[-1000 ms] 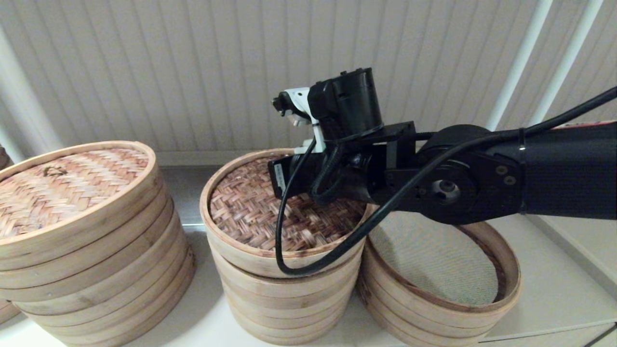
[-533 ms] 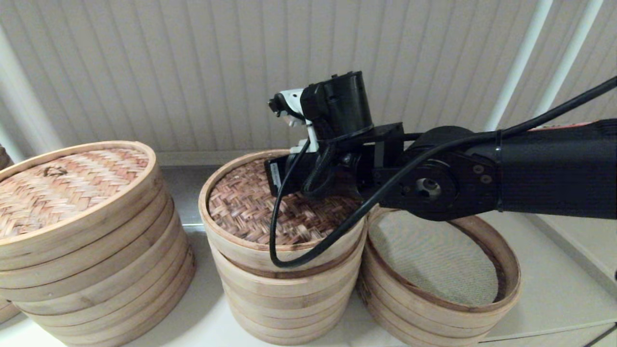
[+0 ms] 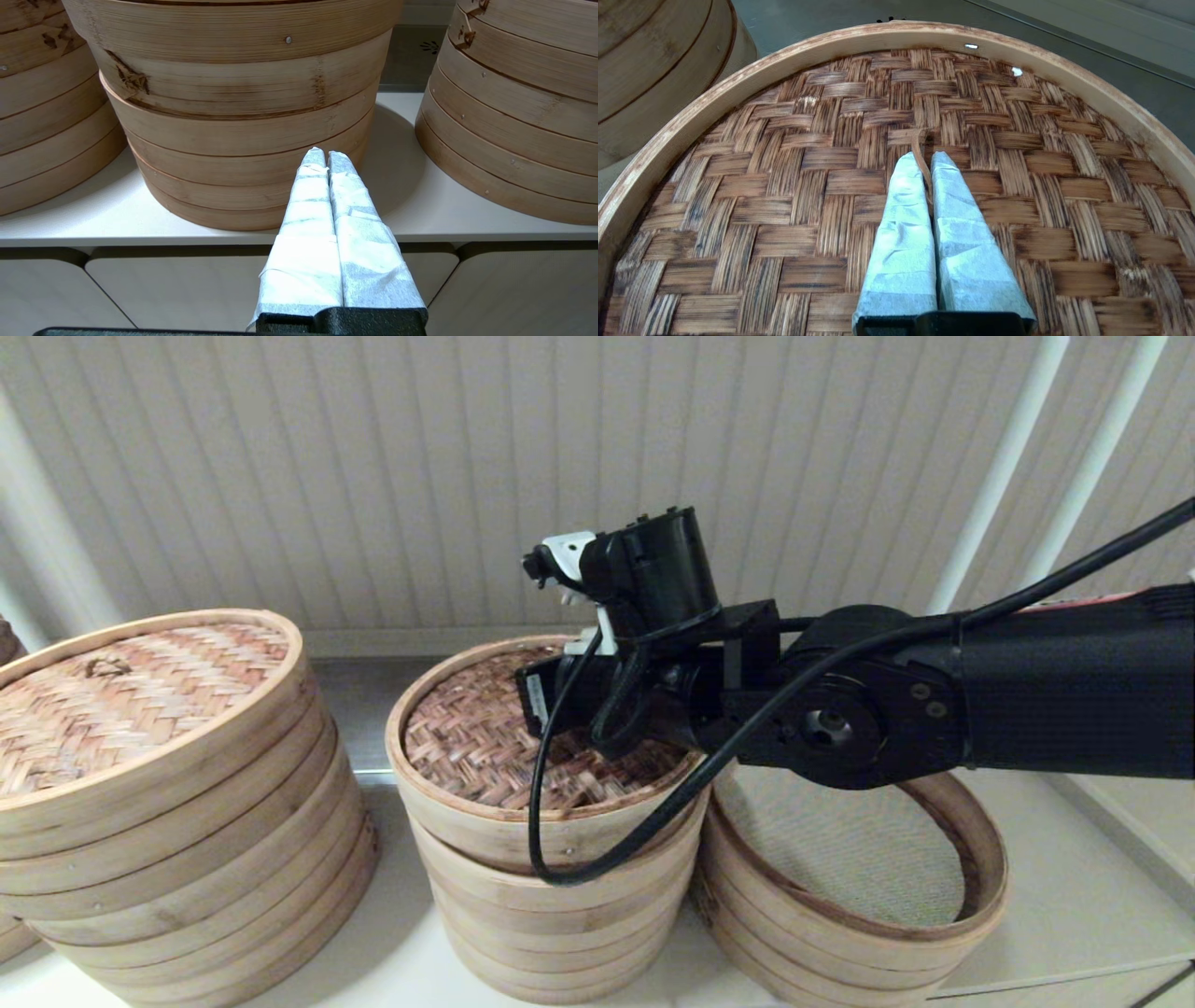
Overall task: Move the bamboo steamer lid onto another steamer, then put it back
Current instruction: Put the steamer
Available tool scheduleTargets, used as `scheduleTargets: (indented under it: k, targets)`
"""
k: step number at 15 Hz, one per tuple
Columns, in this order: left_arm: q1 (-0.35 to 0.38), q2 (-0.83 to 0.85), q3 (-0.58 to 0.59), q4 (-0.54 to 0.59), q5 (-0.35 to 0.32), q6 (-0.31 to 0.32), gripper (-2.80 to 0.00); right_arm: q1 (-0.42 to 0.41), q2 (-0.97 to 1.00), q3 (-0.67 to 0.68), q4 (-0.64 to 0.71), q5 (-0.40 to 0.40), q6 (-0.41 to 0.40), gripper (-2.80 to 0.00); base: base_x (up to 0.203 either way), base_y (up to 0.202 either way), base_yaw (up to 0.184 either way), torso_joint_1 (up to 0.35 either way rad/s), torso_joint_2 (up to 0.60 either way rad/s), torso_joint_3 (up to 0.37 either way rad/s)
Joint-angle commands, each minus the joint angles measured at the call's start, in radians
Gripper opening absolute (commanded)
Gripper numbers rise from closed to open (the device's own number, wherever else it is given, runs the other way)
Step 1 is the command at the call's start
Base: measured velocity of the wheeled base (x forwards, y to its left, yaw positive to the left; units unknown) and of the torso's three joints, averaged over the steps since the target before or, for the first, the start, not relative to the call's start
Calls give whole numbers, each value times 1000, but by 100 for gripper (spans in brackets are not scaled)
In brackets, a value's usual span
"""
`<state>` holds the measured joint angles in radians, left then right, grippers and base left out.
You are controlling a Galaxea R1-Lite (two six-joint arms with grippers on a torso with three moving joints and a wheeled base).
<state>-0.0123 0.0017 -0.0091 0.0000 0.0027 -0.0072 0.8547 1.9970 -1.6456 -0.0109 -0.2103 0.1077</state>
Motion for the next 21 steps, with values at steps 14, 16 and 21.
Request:
scheduleTargets:
  k: [14, 16, 21]
  targets:
    - [0, 0, 0, 0, 0, 0, -280, -4, -47, 16, -4, 2, -2, -280, 0, 0, 0, 0, 0, 0]
    - [0, 0, 0, 0, 0, 0, -280, -6, -32, -14, 0, 2, -2, -280, 0, 0, 0, 0, 0, 0]
    - [0, 0, 0, 0, 0, 0, -280, -7, -33, -13, -3, -6, 0, 0, 0, 0, 0, 0, 0, 0]
